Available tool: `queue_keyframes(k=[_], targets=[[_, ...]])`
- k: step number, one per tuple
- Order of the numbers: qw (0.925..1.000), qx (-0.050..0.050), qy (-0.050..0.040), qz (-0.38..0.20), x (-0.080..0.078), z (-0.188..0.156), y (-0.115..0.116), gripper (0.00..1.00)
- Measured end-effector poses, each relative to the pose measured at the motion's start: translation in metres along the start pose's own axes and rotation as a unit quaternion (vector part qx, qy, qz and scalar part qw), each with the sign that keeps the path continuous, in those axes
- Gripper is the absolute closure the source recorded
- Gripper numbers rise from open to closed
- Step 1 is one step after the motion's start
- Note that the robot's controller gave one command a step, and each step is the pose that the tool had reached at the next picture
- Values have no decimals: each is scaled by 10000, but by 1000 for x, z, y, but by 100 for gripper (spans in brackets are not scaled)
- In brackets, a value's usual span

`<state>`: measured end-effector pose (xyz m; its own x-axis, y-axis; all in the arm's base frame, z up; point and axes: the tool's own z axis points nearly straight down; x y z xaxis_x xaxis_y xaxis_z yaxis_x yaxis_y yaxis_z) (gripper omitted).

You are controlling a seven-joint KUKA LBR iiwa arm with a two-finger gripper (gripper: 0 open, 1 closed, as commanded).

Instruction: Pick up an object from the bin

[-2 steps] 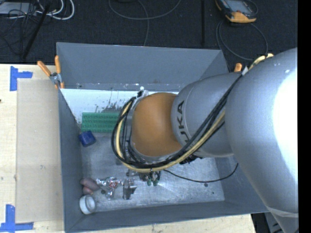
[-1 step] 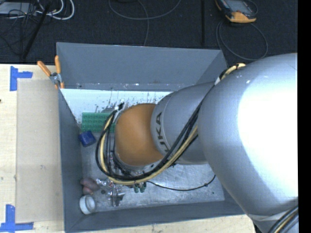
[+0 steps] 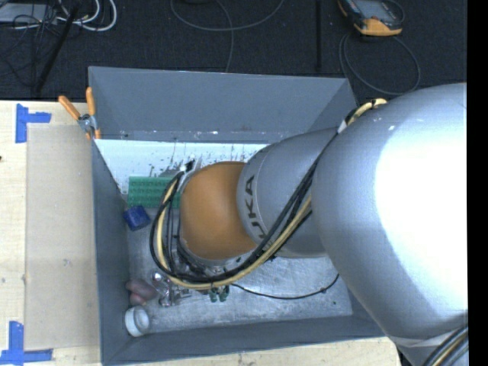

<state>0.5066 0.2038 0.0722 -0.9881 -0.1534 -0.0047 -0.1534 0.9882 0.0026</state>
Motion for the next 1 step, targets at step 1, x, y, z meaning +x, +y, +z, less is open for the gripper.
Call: queue_keyframes(k=[1], targets=[[9998, 8, -14, -222, -8, -161, 2, 100]])
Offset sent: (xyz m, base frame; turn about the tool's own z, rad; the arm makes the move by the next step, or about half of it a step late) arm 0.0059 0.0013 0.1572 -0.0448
